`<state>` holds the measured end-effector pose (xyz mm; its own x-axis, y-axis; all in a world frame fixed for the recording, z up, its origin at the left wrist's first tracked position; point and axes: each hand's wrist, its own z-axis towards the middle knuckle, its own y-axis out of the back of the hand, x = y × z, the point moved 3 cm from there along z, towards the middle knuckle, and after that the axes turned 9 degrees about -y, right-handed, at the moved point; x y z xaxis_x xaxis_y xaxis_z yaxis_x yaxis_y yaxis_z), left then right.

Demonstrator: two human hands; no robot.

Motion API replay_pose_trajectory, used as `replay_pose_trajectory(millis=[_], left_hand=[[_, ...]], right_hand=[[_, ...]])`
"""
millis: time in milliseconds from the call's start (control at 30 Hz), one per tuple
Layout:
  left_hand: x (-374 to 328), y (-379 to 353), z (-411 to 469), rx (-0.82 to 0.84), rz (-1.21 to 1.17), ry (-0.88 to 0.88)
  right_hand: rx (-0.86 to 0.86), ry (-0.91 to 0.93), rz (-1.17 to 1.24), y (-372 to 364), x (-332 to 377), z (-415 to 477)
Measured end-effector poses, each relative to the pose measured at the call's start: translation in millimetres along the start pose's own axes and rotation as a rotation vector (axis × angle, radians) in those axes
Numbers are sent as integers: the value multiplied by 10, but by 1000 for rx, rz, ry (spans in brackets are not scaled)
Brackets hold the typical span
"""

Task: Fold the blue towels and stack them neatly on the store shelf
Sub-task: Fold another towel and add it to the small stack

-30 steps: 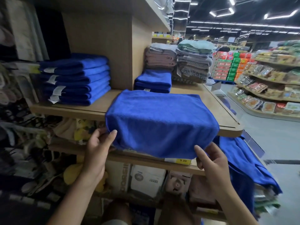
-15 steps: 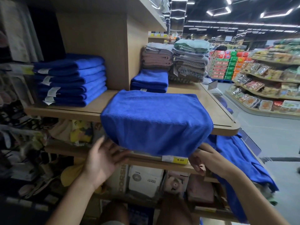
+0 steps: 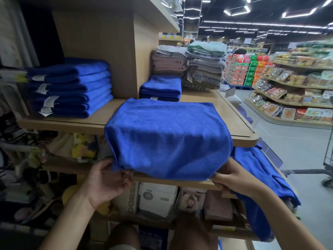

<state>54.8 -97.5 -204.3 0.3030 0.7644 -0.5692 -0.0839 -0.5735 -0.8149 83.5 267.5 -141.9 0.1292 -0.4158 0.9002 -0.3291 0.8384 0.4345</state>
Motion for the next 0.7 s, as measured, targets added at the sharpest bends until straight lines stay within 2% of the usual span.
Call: replay_pose_trajectory(millis=[133,233,333,467,700], left_hand=[[-104,132,1,-48,103,-14],[-172,192,9,-80,152,-63],[-210,180,-5,-96,189,-119],[-276,174,-54,-136,167,-154],[-267,45,-136,-33,78,-93]], right_hand=[[-227,87,91,74,-63,-92],[-300,185,195,73,-60,-188],[-328,261,210,56,-103,-265],[-326,236,224,62,-216,-295],[-259,175,212,52,-231,-284]])
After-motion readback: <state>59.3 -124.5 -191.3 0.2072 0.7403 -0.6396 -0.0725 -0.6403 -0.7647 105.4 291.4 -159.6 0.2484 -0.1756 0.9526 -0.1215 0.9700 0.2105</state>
